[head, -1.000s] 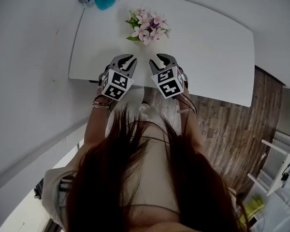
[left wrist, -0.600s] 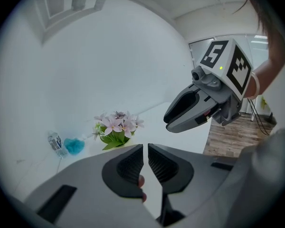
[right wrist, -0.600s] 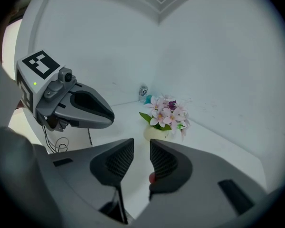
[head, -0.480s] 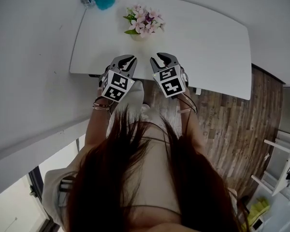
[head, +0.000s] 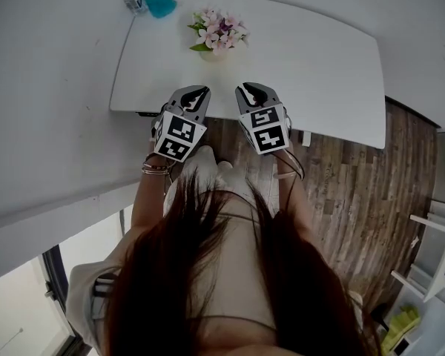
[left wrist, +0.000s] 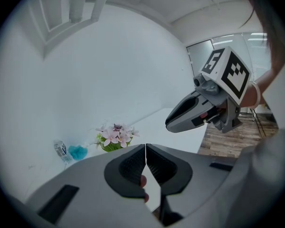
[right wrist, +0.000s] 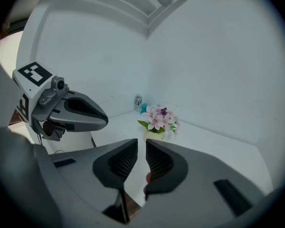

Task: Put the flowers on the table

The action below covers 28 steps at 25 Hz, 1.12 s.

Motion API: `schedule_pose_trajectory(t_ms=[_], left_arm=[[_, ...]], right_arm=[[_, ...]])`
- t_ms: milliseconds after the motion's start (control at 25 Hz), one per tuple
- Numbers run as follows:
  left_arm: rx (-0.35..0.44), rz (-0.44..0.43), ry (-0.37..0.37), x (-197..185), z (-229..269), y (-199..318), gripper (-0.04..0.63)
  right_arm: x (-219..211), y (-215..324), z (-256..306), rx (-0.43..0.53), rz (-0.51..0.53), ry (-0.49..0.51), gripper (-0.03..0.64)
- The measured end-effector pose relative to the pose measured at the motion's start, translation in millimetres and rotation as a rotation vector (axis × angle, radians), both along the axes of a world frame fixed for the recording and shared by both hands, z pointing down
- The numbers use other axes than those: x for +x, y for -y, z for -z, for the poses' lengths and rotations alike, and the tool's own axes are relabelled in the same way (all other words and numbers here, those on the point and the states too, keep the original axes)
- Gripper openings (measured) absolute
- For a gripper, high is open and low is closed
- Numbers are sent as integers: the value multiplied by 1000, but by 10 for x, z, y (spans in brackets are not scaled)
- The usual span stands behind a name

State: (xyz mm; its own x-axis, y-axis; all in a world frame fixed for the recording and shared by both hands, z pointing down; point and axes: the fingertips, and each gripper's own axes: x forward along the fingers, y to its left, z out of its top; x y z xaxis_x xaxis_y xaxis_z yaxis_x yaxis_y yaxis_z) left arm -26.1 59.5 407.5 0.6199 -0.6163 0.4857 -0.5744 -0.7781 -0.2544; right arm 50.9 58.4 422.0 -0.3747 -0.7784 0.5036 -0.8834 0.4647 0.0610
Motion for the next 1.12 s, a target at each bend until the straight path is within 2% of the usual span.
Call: schedule_pose_trajectory(t_ms=[320, 480, 640, 880, 1120], left_arm=[[27, 4, -21, -75, 253, 23, 5], [27, 6, -78, -169, 337, 39, 3], [39, -1, -100, -325, 422, 35, 3], [42, -7, -136, -602, 544, -17, 3], [50, -11, -180, -835, 675, -102, 3]], right_arm=[[-34, -28, 196, 53, -37, -13, 46], [-102, 1, 372, 118, -65, -45, 31], [-222, -23, 524, 155, -99, -90, 26], [-514, -101, 660, 179, -114, -68, 25], [-681, -237, 753, 208, -160, -102, 25]])
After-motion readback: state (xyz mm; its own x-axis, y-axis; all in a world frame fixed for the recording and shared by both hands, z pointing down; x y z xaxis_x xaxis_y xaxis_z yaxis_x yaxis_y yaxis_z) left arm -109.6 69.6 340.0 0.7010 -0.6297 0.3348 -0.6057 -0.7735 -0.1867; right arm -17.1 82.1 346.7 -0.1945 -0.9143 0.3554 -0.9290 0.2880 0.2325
